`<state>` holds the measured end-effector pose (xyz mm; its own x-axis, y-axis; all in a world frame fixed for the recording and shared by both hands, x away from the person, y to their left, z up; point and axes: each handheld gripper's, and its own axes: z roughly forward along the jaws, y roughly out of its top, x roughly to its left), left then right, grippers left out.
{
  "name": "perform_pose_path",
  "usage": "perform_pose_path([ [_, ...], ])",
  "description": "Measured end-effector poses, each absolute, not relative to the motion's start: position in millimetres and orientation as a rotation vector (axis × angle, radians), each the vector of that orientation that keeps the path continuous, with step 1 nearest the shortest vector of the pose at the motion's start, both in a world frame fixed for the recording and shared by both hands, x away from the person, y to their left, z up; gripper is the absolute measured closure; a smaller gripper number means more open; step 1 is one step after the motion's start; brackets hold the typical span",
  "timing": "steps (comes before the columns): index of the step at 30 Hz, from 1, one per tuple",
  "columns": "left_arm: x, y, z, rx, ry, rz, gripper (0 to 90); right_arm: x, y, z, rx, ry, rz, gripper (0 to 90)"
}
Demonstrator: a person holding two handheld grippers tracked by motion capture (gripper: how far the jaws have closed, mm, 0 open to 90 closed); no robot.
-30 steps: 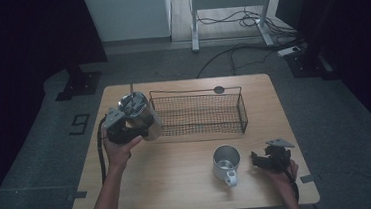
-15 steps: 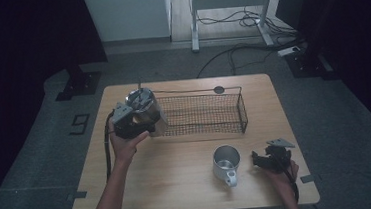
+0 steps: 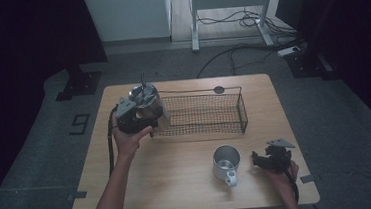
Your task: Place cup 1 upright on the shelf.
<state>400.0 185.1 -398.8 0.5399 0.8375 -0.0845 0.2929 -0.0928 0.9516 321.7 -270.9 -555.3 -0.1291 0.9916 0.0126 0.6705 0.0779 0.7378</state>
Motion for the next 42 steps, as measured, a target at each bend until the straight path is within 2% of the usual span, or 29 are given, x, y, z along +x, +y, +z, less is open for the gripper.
perform_pose_path([
  [13,413,184,-400,1.654,0.989,0.609,4.1,321,-271,-555,1.642,1.853,0.831,13.2],
  [42,445,152,-399,1.709,0.980,0.608,4.0,321,-271,-556,1.639,1.854,0.832,13.3],
])
